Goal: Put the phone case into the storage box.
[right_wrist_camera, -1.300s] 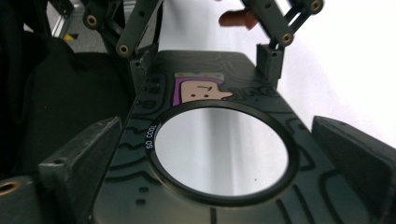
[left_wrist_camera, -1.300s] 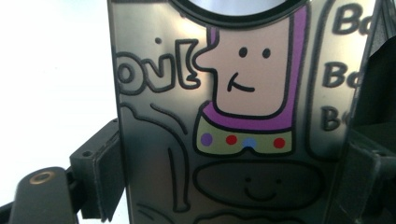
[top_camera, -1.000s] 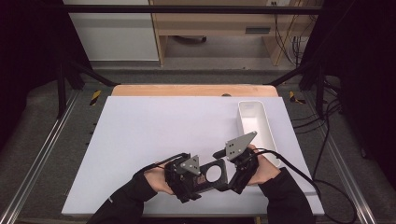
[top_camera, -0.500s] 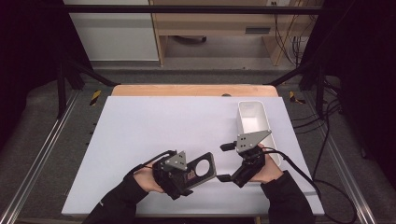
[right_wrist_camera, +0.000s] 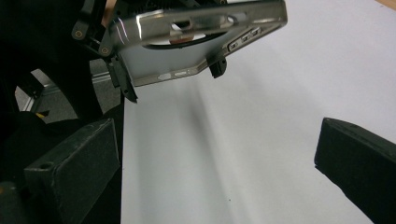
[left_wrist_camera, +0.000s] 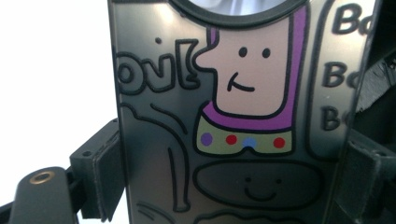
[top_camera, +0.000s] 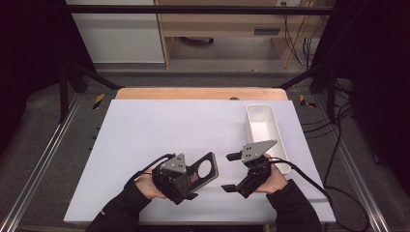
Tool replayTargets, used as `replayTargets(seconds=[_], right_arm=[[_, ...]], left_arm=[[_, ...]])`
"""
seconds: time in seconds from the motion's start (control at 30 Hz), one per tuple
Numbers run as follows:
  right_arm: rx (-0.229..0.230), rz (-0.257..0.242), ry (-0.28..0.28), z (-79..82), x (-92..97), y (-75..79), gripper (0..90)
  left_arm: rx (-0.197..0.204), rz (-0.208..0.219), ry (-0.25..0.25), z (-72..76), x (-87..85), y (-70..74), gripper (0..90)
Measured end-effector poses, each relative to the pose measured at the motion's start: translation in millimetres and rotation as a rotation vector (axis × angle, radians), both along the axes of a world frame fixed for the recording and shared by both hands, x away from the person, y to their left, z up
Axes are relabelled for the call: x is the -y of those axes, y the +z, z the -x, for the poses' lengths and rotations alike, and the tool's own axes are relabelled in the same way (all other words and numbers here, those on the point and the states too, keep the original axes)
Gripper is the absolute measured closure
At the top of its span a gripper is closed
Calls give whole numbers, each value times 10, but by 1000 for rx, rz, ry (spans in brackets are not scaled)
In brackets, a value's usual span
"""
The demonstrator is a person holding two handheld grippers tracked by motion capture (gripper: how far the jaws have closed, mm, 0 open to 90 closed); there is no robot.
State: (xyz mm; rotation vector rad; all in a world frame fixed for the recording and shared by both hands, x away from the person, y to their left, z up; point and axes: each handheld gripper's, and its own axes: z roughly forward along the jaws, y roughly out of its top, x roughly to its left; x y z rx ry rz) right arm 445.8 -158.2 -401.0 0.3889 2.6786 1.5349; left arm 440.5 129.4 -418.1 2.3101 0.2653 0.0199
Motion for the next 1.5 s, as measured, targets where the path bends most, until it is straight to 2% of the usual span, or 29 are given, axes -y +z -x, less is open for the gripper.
replayTargets(seconds=[0.13,0.33,0.63,1.03,1.33,1.5], right_arm=[[-5,-8,1,9,-5,-18,0],[-17,-21,19,27,-33,-45,0],[-31,-42,34,27,-59,-62,0],[-40,-58,46,34,-84,-71,0],[-42,-51,84,61,-113,-52,0],[-47,-63,101,70,-134,-45,0]], left_arm=[[-4,37,11,3,5,-32,118],[-17,50,-6,5,39,-58,118],[12,104,-37,17,113,-33,119],[27,111,-77,36,191,-21,119],[32,104,-103,45,258,-12,119],[30,102,-109,46,293,-29,119]])
